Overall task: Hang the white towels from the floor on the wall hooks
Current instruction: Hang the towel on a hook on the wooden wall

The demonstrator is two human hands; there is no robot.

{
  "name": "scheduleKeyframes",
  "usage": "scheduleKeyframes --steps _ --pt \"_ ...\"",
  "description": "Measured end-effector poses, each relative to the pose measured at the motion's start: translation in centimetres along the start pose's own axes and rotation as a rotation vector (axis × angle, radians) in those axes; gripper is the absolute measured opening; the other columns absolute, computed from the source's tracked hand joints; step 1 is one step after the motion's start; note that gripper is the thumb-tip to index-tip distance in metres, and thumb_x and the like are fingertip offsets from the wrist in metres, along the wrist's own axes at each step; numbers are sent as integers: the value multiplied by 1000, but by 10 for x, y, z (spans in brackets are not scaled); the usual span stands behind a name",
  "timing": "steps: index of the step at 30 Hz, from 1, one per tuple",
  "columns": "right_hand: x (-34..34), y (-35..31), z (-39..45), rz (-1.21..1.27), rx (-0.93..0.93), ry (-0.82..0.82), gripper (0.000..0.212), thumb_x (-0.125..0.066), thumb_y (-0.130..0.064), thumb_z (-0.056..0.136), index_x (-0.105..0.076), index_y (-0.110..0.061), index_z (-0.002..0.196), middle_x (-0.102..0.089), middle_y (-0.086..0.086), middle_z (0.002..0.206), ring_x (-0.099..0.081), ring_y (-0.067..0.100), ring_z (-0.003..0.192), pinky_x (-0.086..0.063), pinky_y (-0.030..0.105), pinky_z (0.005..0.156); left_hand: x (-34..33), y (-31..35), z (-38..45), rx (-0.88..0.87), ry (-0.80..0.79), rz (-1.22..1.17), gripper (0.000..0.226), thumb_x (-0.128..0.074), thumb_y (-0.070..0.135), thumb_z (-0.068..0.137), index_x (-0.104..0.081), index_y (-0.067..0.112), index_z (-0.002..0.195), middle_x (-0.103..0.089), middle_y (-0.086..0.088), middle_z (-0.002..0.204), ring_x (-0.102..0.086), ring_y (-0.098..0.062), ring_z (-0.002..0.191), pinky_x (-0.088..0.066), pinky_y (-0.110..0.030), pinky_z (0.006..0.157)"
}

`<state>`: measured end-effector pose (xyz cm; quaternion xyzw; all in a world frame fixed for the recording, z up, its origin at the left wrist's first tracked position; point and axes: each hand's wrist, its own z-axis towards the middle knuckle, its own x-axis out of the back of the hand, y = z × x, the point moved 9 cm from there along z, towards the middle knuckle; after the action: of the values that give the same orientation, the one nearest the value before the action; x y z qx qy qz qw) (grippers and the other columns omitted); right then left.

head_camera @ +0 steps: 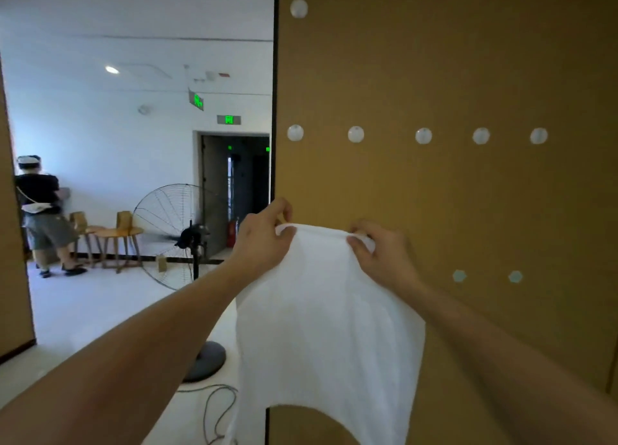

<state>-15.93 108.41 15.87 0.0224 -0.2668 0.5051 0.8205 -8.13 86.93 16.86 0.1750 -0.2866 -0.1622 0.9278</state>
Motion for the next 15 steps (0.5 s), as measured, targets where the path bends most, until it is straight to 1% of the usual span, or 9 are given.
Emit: scheduleKeyframes --steps 1,2,3,5,6,8,10,13,15 --pt "-4 -6 14 -29 100 56 17 -67 -21 89 -73 -22 104 -75 0 96 -70 24 84 -56 33 76 -1 -5 13 -22 12 6 18 -61 28 88 -46 37 86 -60 7 70 -56 -7 63 -37 -19 54" --pt "-10 -13 27 -87 223 98 18 -69 -14 85 -75 -20 101 -75 -1 91 -70 24 77 -55 30 69 -2 -10 27 -46 24 8 17 -60 27 89 -48 39 86 -62 9 73 -57 -7 66 -38 -19 57" --pt "-19 -18 38 -159 339 113 19 -72 -7 80 -76 -19 95 -74 -1 83 -69 24 68 -51 27 61 -3 -15 41 -74 30 10 18 -61 25 91 -53 41 86 -65 12 79 -59 -7 71 -43 -20 62" --pt "-40 -16 64 -277 457 95 22 -79 -3 73 -78 -19 89 -67 1 68 -62 25 56 -43 24 53 -7 -28 69 -135 14 33 20 -61 21 92 -66 40 87 -71 12 91 -64 -9 82 -51 -26 77" --pt "-50 -12 78 -318 476 82 24 -80 -3 72 -78 -19 90 -64 2 64 -60 26 54 -43 25 50 -10 -35 83 -167 1 65 22 -61 18 93 -72 36 90 -73 11 95 -65 -11 87 -52 -28 84" --pt "-71 -5 106 -379 514 72 25 -81 -7 74 -78 -20 95 -59 4 59 -56 27 50 -43 29 45 -15 -49 111 -237 -3 162 27 -58 11 92 -77 30 98 -74 5 100 -65 -15 92 -51 -33 90" --pt "-90 -2 134 -431 568 85 23 -81 -14 76 -78 -21 98 -55 3 56 -52 24 46 -39 28 42 -18 -63 141 -305 21 284 32 -55 9 93 -76 29 107 -71 -1 100 -64 -21 92 -50 -34 88" --pt "-113 4 183 -435 584 141 19 -77 -25 81 -77 -21 100 -53 2 55 -48 22 45 -37 27 42 -20 -81 194 -368 102 424 37 -52 10 92 -71 31 116 -65 -4 98 -61 -27 91 -48 -33 81" --pt "-129 11 224 -461 565 189 19 -76 -26 82 -77 -21 100 -52 4 55 -49 24 45 -35 26 44 -24 -92 233 -375 139 475 41 -51 13 92 -66 33 124 -63 -4 103 -60 -29 94 -49 -35 83"
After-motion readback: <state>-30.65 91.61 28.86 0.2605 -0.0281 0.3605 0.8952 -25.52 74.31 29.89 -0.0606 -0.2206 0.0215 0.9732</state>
